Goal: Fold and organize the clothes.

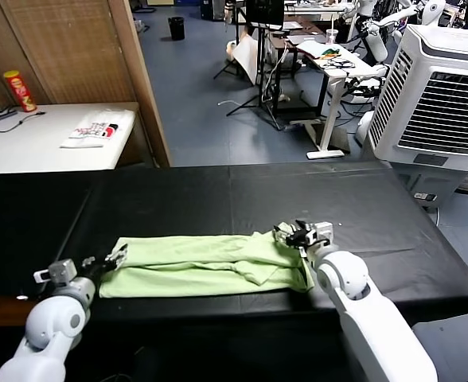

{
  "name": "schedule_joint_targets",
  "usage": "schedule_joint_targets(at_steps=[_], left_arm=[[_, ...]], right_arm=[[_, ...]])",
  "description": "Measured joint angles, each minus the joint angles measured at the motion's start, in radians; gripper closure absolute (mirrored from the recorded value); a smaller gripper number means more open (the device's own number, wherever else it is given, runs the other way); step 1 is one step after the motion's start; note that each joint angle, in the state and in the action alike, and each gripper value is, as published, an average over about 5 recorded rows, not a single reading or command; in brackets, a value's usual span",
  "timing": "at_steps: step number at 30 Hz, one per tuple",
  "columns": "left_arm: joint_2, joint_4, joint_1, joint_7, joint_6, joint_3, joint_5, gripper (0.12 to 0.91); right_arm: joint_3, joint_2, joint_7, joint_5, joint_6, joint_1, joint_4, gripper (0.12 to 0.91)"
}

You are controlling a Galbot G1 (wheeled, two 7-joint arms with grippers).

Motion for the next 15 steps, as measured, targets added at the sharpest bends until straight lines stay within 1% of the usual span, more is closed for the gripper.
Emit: schedule_joint_targets(at_steps=[1, 2, 4, 5, 7, 15], left_arm=[[-0.003, 0.002, -0.003, 0.003, -0.003, 0.0, -0.001, 0.724], [-0.006, 0.004, -0.005, 0.005, -0.006, 0.0, -0.001, 0.774], [-0.013, 0.007, -0.009, 0.009, -0.011, 0.001, -0.002, 0.86], [-0.017, 0.007, -0.01, 0.01, -0.013, 0.001, -0.002, 0.886], [-0.023, 0.007, -0.011, 0.011, -0.018, 0.001, 0.001, 0.905], [-0.025, 0.012, -0.019, 0.016, -0.039, -0.001, 0.047, 0.904]], right_arm=[[0.0, 0.004, 0.003, -0.005, 0.009, -0.002, -0.003, 0.833], [0.0, 0.009, 0.005, -0.01, 0.016, -0.004, -0.005, 0.866], [0.001, 0.017, 0.007, -0.014, 0.024, -0.009, -0.007, 0.889], [0.001, 0.02, 0.008, -0.015, 0.025, -0.011, -0.007, 0.895], [0.001, 0.026, 0.008, -0.016, 0.025, -0.013, -0.008, 0.898], [0.004, 0.036, 0.007, -0.017, 0.025, -0.017, -0.008, 0.9]])
